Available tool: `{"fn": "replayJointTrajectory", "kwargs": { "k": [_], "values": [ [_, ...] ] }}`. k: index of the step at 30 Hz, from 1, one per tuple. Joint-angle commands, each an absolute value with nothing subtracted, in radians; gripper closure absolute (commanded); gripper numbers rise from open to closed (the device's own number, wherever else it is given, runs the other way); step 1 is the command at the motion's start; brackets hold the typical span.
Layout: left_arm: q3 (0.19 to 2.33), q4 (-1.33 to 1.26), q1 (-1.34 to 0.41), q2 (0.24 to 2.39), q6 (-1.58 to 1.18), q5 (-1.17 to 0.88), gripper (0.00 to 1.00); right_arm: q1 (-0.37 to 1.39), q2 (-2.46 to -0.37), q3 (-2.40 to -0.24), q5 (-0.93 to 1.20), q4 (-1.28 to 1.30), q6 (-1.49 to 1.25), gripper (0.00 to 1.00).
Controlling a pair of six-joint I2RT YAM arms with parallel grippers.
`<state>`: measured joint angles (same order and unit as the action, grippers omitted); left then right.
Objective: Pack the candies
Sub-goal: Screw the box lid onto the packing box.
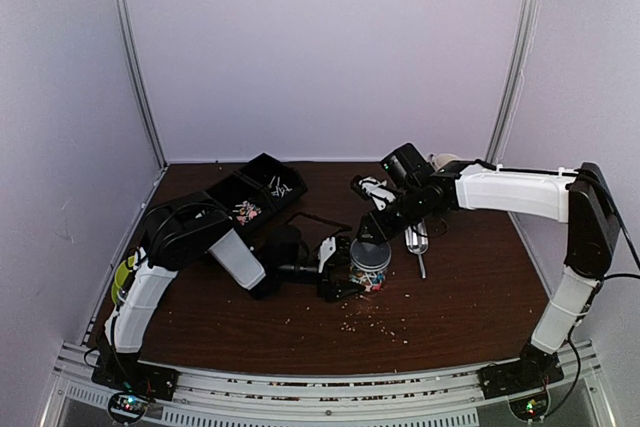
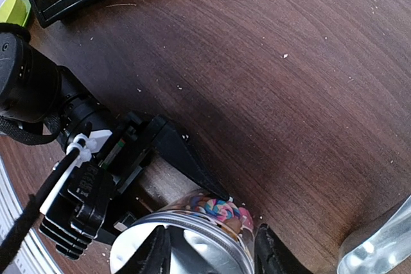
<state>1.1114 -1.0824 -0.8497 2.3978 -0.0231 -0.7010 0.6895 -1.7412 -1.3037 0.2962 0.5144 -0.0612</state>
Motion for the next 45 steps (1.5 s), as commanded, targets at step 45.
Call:
{"fn": "replayJointTrajectory", "kwargs": {
  "k": [45],
  "values": [
    [1.085, -1.112, -0.822, 2.423, -0.075, -0.722, 0.22, 0.595, -1.564, -1.024, 0.527, 0.550, -0.097, 0.79]
  ]
}}
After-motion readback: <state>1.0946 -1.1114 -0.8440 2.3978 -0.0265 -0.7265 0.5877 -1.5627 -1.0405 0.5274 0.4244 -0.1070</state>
